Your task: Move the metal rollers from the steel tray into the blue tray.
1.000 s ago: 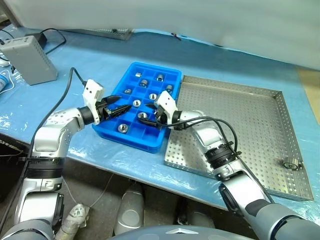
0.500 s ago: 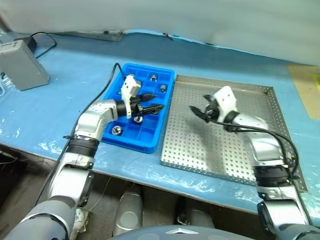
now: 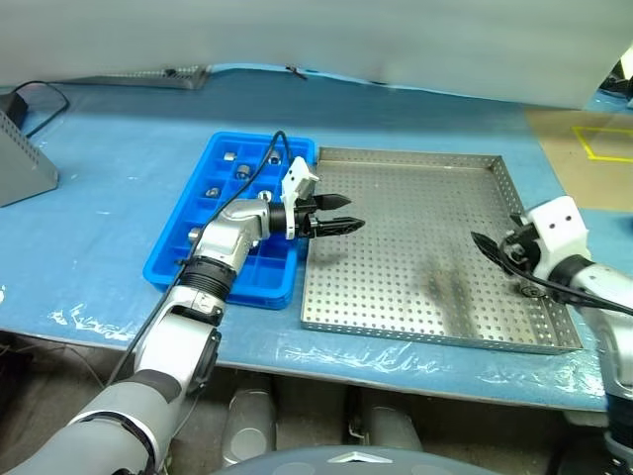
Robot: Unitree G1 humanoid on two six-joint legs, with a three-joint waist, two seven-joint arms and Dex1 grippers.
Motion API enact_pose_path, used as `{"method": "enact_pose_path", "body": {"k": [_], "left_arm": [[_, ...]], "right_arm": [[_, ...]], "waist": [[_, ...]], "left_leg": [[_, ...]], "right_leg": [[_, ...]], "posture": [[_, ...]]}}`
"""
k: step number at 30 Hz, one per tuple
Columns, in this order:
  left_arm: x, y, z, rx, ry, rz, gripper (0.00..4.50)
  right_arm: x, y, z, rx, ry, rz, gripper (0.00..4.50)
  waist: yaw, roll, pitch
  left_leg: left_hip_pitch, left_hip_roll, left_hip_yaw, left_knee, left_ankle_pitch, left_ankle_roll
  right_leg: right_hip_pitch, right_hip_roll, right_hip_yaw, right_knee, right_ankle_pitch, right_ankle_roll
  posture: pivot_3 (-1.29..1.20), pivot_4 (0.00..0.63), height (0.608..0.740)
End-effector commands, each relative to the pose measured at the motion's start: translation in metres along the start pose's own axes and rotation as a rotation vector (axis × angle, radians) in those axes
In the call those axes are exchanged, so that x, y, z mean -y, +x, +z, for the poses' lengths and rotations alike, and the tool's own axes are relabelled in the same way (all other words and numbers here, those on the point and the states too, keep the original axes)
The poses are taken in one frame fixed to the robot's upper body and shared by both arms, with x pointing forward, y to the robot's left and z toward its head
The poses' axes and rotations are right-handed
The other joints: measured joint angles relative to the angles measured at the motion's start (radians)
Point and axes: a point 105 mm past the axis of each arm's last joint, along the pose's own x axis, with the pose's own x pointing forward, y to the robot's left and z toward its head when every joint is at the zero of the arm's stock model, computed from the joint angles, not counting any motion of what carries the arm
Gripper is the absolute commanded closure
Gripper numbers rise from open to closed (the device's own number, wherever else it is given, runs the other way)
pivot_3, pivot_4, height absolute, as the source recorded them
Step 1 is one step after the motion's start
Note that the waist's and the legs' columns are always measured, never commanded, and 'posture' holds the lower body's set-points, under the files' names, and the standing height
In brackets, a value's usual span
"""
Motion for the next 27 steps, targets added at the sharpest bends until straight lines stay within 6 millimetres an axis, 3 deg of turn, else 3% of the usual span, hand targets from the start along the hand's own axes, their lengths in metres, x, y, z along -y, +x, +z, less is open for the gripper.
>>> {"method": "enact_pose_path", "body": {"k": [1,7,12,18,27], "left_arm": [[0.003,0.001,0.004,0.011,0.030,-0.016,0.88],[0.000,-0.001,0.005,0.019,0.027,0.001,0.88],[0.002,-0.001,0.003,0.024,0.027,0.006,0.88],[0.002,-0.008,0.002,0.027,0.026,0.029,0.88],[0.003,-0.016,0.000,0.020,0.018,0.059,0.88]], "right_arm": [[0.014,-0.018,0.011,-0.002,-0.101,0.030,0.83],[0.034,-0.038,-0.003,-0.195,-0.305,0.233,0.83],[0.050,-0.021,-0.022,-0.257,-0.348,0.265,0.83],[0.046,-0.001,-0.050,-0.306,-0.306,0.329,0.83],[0.059,-0.012,-0.072,-0.409,-0.280,0.368,0.83]], "waist": [[-0.001,0.000,0.000],[-0.001,0.000,0.000],[-0.003,0.000,0.000],[0.001,0.001,0.000],[0.004,0.002,-0.001]], "left_leg": [[0.002,0.000,0.000,0.001,0.000,0.000],[0.004,0.000,0.000,0.004,-0.002,0.002],[0.005,0.000,0.000,0.006,-0.003,0.005],[0.000,0.000,0.000,0.007,-0.003,0.010],[-0.006,0.000,0.001,0.015,-0.006,0.016]], "right_leg": [[0.002,0.000,0.000,-0.001,-0.001,0.003],[0.008,-0.001,0.000,-0.003,-0.003,0.008],[0.009,-0.001,-0.001,-0.003,-0.002,0.008],[0.006,-0.001,-0.003,-0.004,0.001,0.002],[0.005,-0.004,-0.003,-0.002,0.002,0.001]], "posture": [[-0.11,0.150,0.740],[-0.09,0.150,0.740],[-0.05,0.150,0.740],[0.00,0.150,0.740],[0.02,0.150,0.740]]}}
